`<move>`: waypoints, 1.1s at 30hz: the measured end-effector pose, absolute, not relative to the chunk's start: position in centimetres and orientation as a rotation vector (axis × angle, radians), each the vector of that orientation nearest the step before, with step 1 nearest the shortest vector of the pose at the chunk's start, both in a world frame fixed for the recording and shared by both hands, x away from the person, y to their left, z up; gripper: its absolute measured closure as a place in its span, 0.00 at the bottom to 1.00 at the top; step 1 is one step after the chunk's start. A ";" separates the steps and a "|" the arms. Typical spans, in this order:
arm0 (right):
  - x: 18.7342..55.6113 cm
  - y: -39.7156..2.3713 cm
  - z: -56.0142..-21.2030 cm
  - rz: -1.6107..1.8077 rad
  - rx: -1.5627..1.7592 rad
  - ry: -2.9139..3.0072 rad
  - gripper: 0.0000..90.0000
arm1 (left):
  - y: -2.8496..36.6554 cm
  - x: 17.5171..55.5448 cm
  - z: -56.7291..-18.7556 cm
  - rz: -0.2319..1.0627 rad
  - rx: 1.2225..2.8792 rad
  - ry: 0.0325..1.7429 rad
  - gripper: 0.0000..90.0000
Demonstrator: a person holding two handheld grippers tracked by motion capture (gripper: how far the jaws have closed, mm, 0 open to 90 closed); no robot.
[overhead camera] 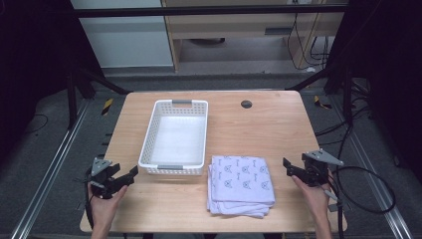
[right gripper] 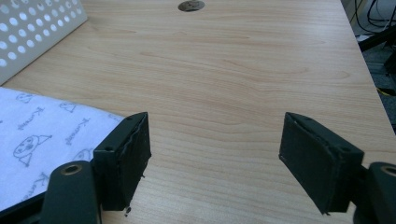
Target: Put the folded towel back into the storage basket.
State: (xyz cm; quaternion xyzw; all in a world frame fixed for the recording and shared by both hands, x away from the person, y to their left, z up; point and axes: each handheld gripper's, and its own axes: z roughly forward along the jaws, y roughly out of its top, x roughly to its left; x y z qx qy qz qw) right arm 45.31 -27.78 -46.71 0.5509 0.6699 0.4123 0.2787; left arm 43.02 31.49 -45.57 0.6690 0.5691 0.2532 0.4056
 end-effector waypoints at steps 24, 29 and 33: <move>45.2 -26.8 -46.2 1.131 1.410 1.853 0.27 | 29.1 41.6 -43.9 0.685 1.697 1.334 0.31; 45.2 -26.6 -45.8 1.149 1.404 1.864 0.28 | 28.7 41.3 -43.6 0.691 1.689 1.319 0.32; 45.1 -26.3 -45.4 1.164 1.398 1.870 0.30 | 28.2 41.1 -43.4 0.690 1.691 1.310 0.33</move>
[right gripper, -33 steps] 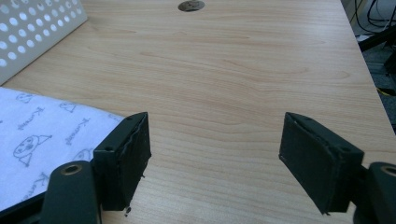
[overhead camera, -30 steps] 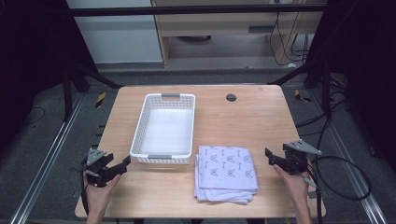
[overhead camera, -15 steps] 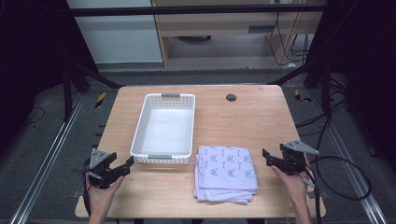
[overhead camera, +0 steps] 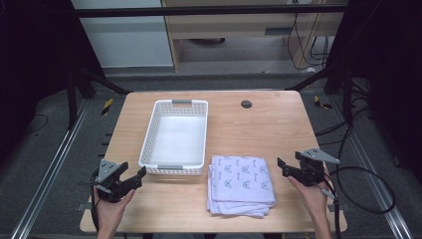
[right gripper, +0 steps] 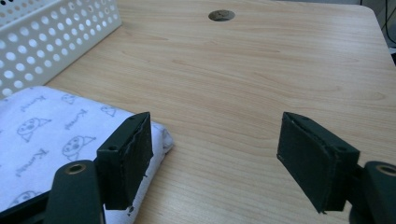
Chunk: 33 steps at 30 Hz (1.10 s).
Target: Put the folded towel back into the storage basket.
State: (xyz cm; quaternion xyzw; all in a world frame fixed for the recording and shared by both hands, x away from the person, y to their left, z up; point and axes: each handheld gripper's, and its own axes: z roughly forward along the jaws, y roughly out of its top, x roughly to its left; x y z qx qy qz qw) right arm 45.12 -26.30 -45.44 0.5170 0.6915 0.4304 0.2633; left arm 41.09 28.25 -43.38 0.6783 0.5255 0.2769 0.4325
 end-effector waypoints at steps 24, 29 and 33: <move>45.2 -25.8 -43.2 1.239 1.350 1.889 0.32 | 25.1 40.6 -42.6 0.670 1.736 1.225 0.34; 45.3 -25.7 -42.5 1.263 1.339 1.879 0.32 | 24.3 40.9 -42.3 0.640 1.738 1.210 0.34; 45.5 -25.5 -42.1 1.266 1.330 1.887 0.32 | 23.8 41.0 -41.7 0.636 1.734 1.194 0.34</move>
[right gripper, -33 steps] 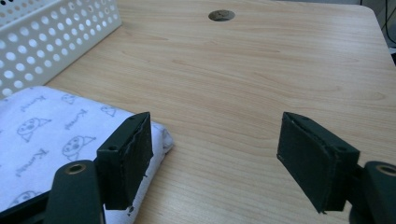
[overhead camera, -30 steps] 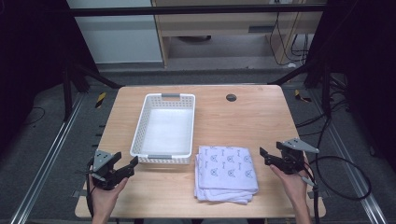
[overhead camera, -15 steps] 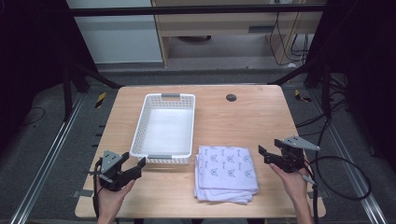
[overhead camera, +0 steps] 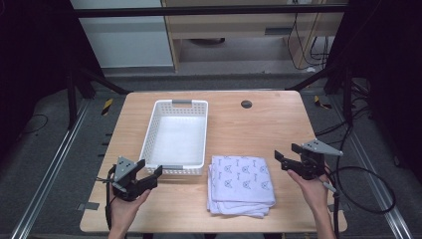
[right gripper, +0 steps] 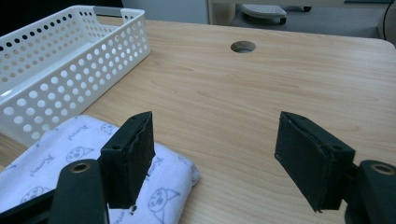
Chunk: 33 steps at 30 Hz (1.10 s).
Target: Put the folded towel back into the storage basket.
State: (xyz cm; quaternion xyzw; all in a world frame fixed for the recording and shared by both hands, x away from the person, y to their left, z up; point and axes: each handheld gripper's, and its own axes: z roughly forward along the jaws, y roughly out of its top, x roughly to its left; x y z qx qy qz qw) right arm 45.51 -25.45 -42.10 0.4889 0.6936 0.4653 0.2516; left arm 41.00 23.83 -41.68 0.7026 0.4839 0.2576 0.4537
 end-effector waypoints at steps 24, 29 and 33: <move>46.5 -23.9 -40.5 1.302 1.276 1.922 0.30 | 17.7 42.1 -40.8 0.589 1.800 1.092 0.35; 46.3 -23.9 -40.8 1.290 1.277 1.934 0.31 | 16.4 41.9 -41.4 0.565 1.831 1.063 0.35; 46.2 -23.9 -41.4 1.269 1.283 1.953 0.31 | 15.4 41.6 -41.9 0.548 1.864 1.040 0.35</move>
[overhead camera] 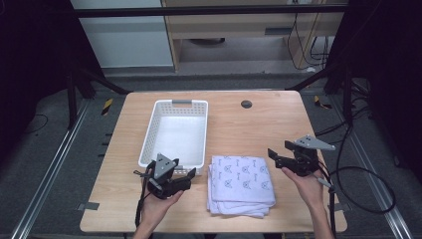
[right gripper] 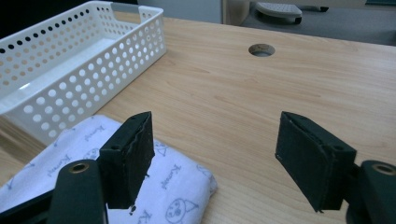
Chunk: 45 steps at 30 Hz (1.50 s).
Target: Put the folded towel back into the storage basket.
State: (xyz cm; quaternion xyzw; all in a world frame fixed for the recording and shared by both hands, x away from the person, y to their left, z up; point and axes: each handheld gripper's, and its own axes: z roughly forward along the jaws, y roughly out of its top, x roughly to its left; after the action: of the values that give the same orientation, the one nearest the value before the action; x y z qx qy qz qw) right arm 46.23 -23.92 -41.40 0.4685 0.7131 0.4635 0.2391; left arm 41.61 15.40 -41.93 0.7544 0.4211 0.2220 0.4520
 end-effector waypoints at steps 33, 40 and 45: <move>46.8 -22.5 -44.9 1.191 1.301 2.071 0.31 | 11.7 40.1 -45.4 0.450 2.036 0.979 0.37; 47.0 -22.3 -45.5 1.173 1.308 2.090 0.31 | 10.9 40.1 -46.2 0.434 2.069 0.971 0.37; 47.1 -22.0 -46.0 1.147 1.305 2.111 0.31 | 10.2 40.3 -46.9 0.420 2.096 0.967 0.37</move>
State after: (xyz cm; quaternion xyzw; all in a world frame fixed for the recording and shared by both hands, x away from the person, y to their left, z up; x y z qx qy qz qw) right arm 47.11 -22.04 -45.95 0.4674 0.7561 0.4109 0.2023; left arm 40.30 10.19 -46.89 0.8238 0.3798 0.1651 0.3872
